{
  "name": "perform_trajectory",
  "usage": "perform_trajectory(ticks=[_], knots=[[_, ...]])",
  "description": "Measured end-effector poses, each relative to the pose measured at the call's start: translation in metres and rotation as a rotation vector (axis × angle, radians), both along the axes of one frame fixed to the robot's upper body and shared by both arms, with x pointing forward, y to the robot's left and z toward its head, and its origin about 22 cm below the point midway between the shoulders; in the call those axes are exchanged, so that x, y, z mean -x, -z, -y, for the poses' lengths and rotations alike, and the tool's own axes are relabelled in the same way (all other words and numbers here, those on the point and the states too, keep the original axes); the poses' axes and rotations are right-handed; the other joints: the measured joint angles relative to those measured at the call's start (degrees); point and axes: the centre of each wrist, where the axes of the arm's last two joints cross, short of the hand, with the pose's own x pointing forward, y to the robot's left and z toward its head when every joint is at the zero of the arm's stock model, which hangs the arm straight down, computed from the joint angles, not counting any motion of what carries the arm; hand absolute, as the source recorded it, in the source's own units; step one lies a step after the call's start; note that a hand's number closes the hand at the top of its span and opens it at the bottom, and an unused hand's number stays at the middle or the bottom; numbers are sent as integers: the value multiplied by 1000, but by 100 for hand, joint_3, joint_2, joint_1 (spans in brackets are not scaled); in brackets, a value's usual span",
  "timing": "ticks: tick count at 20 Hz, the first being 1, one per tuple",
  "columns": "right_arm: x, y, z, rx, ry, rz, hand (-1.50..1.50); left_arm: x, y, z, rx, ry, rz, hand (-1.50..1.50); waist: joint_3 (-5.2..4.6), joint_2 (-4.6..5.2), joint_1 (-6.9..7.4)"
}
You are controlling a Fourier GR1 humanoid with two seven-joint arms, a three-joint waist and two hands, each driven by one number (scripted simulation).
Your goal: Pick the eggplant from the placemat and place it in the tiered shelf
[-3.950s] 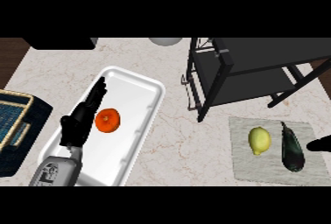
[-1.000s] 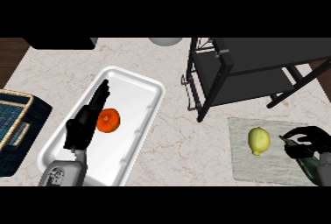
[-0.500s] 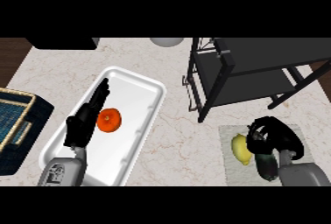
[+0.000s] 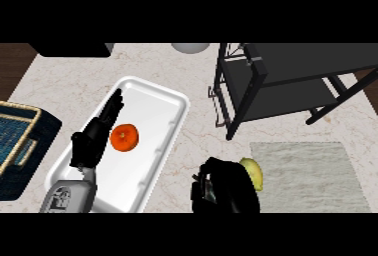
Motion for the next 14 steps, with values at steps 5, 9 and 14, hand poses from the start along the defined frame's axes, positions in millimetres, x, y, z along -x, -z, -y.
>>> perform_trajectory(ticks=[5, 9, 14], knots=[[36, -28, -25, -130, 8, 167, 150, 1, 1, 1, -1, -13, 1, 0, 3, 13, -49], [42, -36, -29, -65, 53, 305, 150, -1, 1, -3, 1, -20, 5, 0, 2, 13, -82], [47, -69, -26, -36, 122, 458, 150, 2, -2, 4, 5, -16, 1, 0, 1, 5, -100]])
